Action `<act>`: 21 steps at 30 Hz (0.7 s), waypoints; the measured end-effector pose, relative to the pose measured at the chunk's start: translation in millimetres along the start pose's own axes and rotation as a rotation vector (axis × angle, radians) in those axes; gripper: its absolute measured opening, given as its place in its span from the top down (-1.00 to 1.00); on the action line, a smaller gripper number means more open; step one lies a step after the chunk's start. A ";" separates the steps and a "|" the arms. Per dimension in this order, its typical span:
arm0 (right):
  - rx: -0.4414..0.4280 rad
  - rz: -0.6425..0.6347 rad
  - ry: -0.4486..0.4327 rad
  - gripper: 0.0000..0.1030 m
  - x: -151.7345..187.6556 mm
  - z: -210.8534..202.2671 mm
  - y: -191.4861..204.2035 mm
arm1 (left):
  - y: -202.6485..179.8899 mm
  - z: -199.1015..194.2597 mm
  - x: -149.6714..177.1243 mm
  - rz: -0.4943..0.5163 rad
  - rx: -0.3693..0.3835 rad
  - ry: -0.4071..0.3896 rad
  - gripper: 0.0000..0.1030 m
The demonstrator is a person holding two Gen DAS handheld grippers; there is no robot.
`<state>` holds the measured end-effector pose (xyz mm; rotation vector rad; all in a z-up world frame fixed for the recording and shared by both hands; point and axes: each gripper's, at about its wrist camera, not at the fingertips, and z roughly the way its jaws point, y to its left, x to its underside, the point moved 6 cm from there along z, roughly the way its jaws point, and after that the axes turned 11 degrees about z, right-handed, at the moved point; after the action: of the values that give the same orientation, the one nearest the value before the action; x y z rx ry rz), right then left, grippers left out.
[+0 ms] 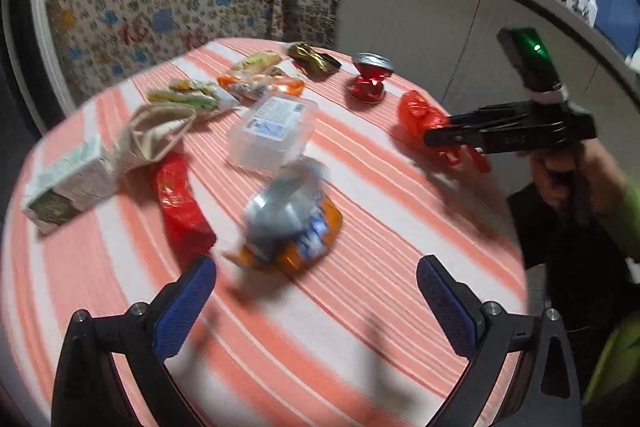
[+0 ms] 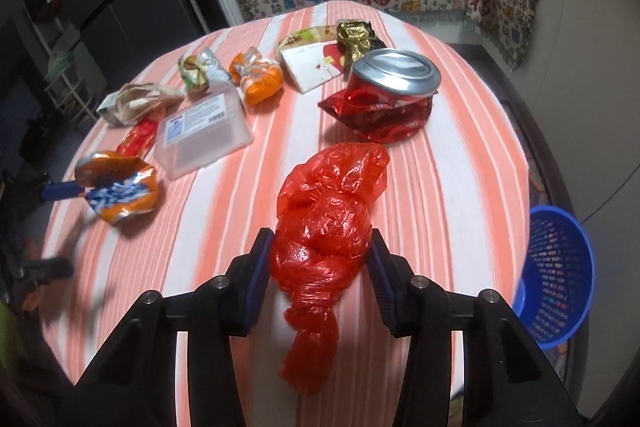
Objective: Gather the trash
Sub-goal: 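Grasp the red plastic bag with the right tool while the left tool grasps the crushed orange-labeled can, then carry both items over the blue wastebasket and open both tools to drop them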
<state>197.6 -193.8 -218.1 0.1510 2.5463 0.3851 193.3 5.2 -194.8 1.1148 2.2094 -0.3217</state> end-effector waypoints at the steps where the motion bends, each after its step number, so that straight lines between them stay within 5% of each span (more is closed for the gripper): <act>1: 0.004 -0.012 0.001 0.07 0.8 -1.1 0.7 | 2.4 -2.8 -1.7 -0.006 -0.066 -0.007 -0.98; 4: 0.002 -0.030 0.011 0.07 3.6 -3.3 2.7 | 10.0 -0.8 -9.5 -0.012 -0.164 -0.018 -1.00; 11: 0.011 -0.024 0.016 0.07 7.0 -6.0 -3.0 | -24.5 25.2 -18.8 0.162 -0.185 0.027 -1.00; 19: 0.009 -0.017 0.011 0.07 8.2 -10.6 -9.5 | 9.0 50.0 -23.8 0.041 -0.231 0.046 -0.97; 21: 0.008 -0.016 0.007 0.07 7.3 -11.8 -10.7 | 6.5 50.3 -25.0 0.043 -0.208 0.045 -0.45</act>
<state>184.7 -205.5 -215.6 0.1318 2.5549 0.3701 231.0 -30.5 -217.1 1.0632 2.1969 -0.0464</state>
